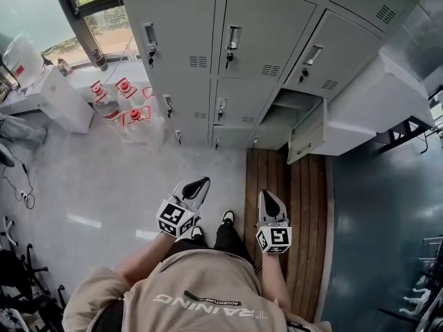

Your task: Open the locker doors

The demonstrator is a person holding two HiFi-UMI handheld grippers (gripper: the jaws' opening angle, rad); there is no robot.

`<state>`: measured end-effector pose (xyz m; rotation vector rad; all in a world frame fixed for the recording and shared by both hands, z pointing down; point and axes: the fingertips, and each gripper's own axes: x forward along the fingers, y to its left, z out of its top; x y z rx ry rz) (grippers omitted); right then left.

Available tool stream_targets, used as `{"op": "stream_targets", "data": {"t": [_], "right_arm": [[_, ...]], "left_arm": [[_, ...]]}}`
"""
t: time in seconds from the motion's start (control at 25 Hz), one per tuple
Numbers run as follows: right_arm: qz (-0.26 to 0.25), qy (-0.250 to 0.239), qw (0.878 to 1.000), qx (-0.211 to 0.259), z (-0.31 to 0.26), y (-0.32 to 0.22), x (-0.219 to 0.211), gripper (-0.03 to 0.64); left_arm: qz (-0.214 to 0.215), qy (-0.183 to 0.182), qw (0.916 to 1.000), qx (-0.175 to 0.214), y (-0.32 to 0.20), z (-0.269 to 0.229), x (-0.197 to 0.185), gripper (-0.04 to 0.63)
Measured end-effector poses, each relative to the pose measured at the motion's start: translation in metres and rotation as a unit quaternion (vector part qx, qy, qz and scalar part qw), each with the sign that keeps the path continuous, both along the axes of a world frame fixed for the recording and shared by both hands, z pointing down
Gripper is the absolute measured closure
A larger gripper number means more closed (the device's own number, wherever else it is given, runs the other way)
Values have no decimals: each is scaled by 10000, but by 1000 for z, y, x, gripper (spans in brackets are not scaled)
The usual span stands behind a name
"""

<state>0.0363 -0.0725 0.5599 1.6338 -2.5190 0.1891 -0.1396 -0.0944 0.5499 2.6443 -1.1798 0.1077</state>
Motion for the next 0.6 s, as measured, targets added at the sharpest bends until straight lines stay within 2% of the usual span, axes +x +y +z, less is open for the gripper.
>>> {"op": "stream_targets", "data": {"t": [0.16, 0.28, 0.48, 0.6], "right_arm": [[185, -306, 9993, -54, -18, 21, 0, 606], [141, -353, 9991, 168, -40, 23, -4, 606], [-108, -185, 9983, 549, -73, 29, -16, 606], [-227, -83, 9979, 605, -77, 27, -22, 606]], "left_arm": [[-135, 21, 9999, 47, 18, -8, -13, 588], [-153, 41, 9996, 212, 23, -25, -8, 588], [-130, 73, 9988, 460, 27, -52, 3, 588], [-203, 74, 9981, 576, 20, -59, 4, 588]]}}
